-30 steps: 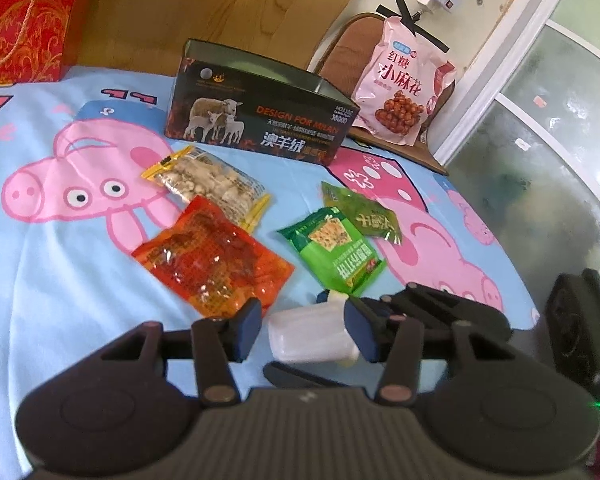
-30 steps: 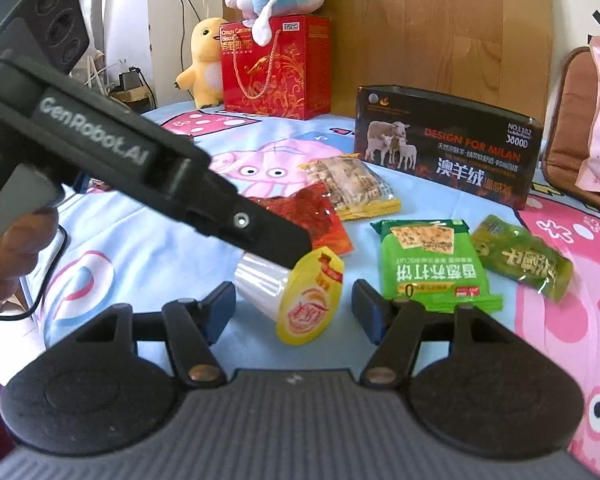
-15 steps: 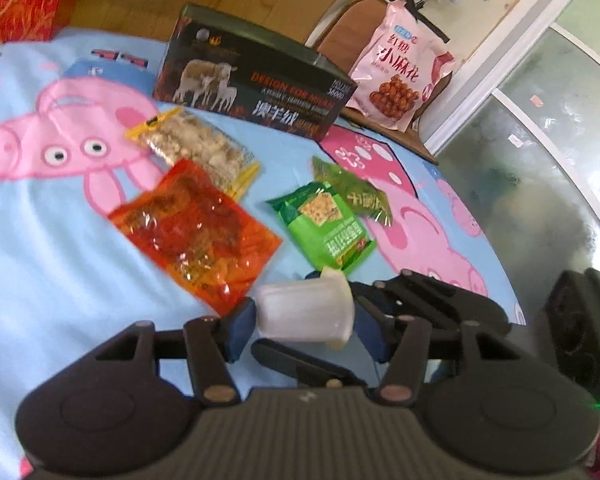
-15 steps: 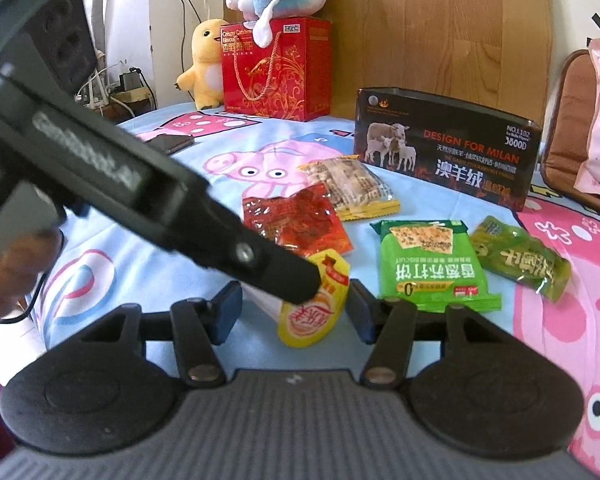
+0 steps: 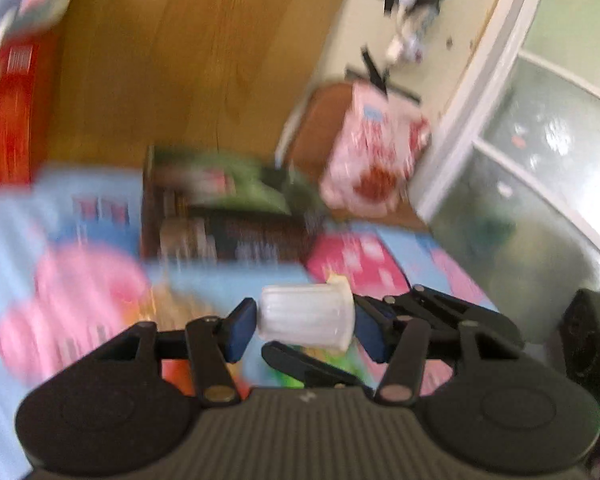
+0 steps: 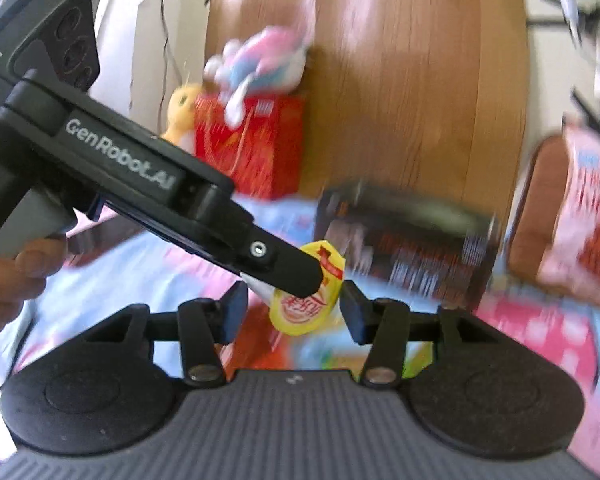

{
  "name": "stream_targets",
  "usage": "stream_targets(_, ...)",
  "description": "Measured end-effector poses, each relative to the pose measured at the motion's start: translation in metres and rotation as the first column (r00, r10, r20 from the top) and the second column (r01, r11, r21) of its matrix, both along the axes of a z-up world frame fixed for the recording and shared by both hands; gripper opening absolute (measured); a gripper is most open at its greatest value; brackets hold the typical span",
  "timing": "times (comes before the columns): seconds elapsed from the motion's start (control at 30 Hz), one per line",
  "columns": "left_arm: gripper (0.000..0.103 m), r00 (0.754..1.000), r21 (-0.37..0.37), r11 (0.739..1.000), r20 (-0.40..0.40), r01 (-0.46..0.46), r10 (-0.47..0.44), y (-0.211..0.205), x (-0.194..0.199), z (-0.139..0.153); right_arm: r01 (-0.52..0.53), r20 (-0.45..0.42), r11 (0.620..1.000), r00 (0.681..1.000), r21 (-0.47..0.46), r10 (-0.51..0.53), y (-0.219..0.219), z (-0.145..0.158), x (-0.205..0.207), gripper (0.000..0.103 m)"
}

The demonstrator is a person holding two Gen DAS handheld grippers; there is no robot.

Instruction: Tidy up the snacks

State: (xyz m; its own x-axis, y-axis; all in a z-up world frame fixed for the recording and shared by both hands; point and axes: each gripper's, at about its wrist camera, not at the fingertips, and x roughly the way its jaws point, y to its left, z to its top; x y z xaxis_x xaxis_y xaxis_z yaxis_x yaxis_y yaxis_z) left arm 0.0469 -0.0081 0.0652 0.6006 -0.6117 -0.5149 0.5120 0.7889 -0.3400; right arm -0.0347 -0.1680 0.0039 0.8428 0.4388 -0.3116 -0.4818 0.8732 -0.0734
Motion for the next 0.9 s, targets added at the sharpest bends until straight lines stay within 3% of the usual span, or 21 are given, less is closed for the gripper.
stream_targets(0.1,0.051,0.997,0.008,0.998,0.052,-0.065,0.065,-0.011,0.043,0.016,0.026,0.070,1.000,0.997,-0.015,-0.025,0.003,0.022,0.043,0.053)
stream_targets(0.2,0.054,0.987,0.037,0.990,0.080,-0.139,0.136,-0.024,0.091,0.018,0.057,0.052,0.998,0.997,0.019,-0.058,0.003,0.034,0.098,0.055)
stream_targets(0.3,0.053,0.979,0.079,0.975,0.016,-0.206,0.205,-0.027,0.125,0.008,0.096,-0.017,0.995,0.995,0.023,-0.096,0.006,0.034,0.150,0.064)
stream_targets(0.33,0.053,0.978,0.058,0.976,-0.001,-0.209,0.209,-0.020,0.124,0.005,0.130,-0.024,0.991,0.991,0.032,-0.130,0.003,0.034,0.156,0.064)
stream_targets(0.4,0.054,0.985,-0.014,0.985,-0.004,-0.174,0.174,0.001,0.110,-0.002,0.159,-0.064,0.982,0.986,0.098,-0.153,-0.014,0.032,0.152,0.064)
stream_targets(0.5,0.054,0.986,-0.009,0.986,-0.033,-0.165,0.165,0.024,0.093,-0.022,0.114,-0.179,0.961,0.981,0.254,-0.069,-0.049,0.017,0.122,0.063)
stream_targets(0.57,0.054,0.984,0.001,0.988,-0.098,-0.151,0.151,0.035,0.090,-0.041,0.100,-0.268,0.957,0.963,0.273,-0.025,-0.054,0.000,0.103,0.062)
stream_targets(0.7,0.051,0.971,0.039,0.987,-0.178,-0.156,0.160,0.041,0.091,-0.070,0.050,-0.371,0.972,0.928,0.231,0.041,-0.038,-0.024,0.072,0.046)
stream_targets(0.77,0.050,0.968,0.029,0.990,-0.206,-0.138,0.141,0.043,0.093,-0.077,0.005,-0.372,0.982,0.926,0.187,0.066,-0.022,-0.026,0.062,0.039)
stream_targets(0.83,0.041,0.964,0.042,0.991,-0.233,-0.125,0.132,0.041,0.093,-0.083,-0.043,-0.377,0.990,0.922,0.136,0.092,-0.009,-0.027,0.058,0.036)
stream_targets(0.9,0.042,0.964,0.055,0.990,-0.225,-0.132,0.141,0.040,0.087,-0.085,-0.033,-0.349,0.998,0.936,0.048,0.048,0.002,-0.029,0.061,0.035)
